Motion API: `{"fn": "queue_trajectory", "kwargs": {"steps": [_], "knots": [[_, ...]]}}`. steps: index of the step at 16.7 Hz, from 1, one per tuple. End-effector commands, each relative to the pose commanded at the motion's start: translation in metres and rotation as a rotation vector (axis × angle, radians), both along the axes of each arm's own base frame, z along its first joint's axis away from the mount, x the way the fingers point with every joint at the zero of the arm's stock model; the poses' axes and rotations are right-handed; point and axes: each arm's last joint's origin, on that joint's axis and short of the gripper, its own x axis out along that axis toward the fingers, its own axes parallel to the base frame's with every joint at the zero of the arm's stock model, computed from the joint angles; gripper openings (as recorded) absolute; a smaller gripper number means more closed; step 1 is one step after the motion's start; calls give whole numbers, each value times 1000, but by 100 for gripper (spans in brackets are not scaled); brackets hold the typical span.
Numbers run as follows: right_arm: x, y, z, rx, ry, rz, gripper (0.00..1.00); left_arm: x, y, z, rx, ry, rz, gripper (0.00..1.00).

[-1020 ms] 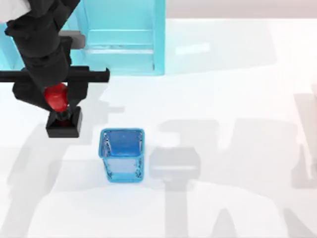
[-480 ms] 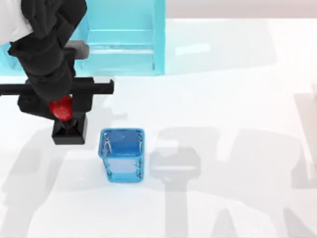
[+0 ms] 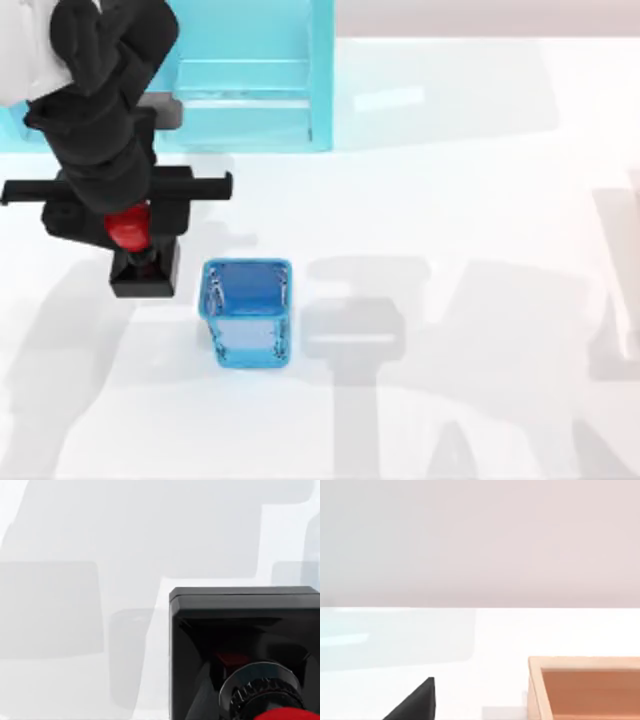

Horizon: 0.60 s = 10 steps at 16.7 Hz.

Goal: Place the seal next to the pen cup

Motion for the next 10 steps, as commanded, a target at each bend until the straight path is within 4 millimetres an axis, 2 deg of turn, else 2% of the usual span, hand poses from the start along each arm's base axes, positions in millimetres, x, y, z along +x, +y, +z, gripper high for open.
{"fn": "queue_trajectory", "kwargs": {"steps": [1,10], "knots": [[0,0,0,0,0,0,100,0,0,0,0,0,0,0],[0,0,0,0,0,0,100,0,0,0,0,0,0,68]]}}
